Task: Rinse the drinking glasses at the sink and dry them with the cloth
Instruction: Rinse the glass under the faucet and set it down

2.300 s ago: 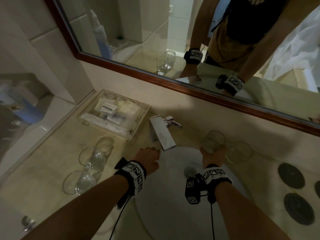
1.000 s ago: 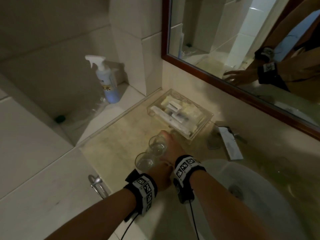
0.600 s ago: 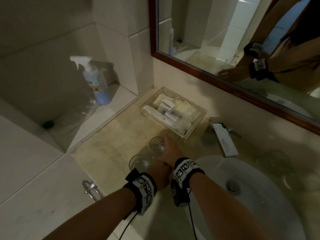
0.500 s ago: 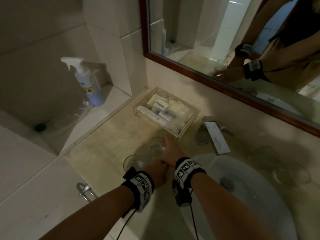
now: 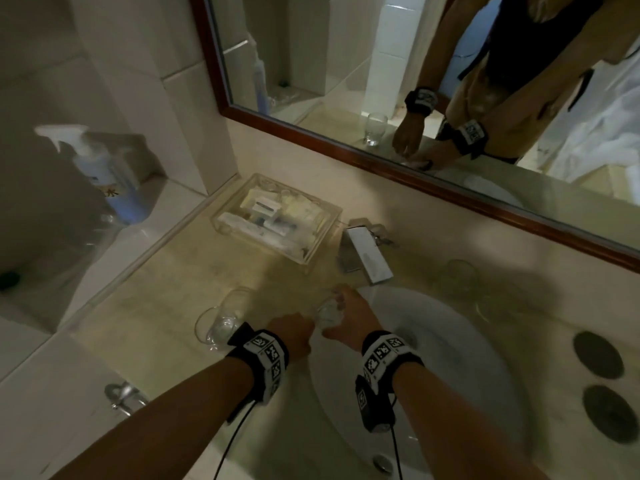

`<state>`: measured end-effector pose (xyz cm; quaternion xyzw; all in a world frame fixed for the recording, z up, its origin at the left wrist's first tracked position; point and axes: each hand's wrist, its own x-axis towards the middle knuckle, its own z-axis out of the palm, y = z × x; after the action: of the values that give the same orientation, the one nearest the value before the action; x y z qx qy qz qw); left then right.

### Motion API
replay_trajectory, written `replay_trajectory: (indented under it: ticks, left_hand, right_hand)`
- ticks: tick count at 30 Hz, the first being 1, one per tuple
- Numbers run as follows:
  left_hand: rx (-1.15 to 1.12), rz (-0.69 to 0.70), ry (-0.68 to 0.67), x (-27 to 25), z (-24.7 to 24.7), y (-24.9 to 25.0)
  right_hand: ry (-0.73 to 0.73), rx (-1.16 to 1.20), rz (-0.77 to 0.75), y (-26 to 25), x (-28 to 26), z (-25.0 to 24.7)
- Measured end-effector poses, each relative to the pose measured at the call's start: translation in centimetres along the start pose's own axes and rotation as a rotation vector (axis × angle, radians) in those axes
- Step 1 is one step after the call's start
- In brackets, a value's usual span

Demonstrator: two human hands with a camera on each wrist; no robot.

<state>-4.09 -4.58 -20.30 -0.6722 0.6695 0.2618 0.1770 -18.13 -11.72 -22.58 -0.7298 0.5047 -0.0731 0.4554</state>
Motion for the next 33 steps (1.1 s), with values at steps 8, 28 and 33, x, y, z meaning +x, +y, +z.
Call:
replay_trajectory:
  ticks: [8, 28, 33]
  left_hand:
    - [0.034, -0.023, 0.019, 1.1, -0.1, 0.6]
    - [-0.004, 0.083, 0.087, 4.8, -2.7, 2.0]
    - [-0.007, 0.075, 0.107, 5.1, -2.9, 1.8]
  right_hand:
    - [0.128, 0.031, 0.148, 3.5, -1.7, -1.8]
    - [0.272, 0.240, 0.165, 5.1, -0.7, -2.9]
    - [0.226, 0.066, 0.179, 5.0, -0.5, -3.3]
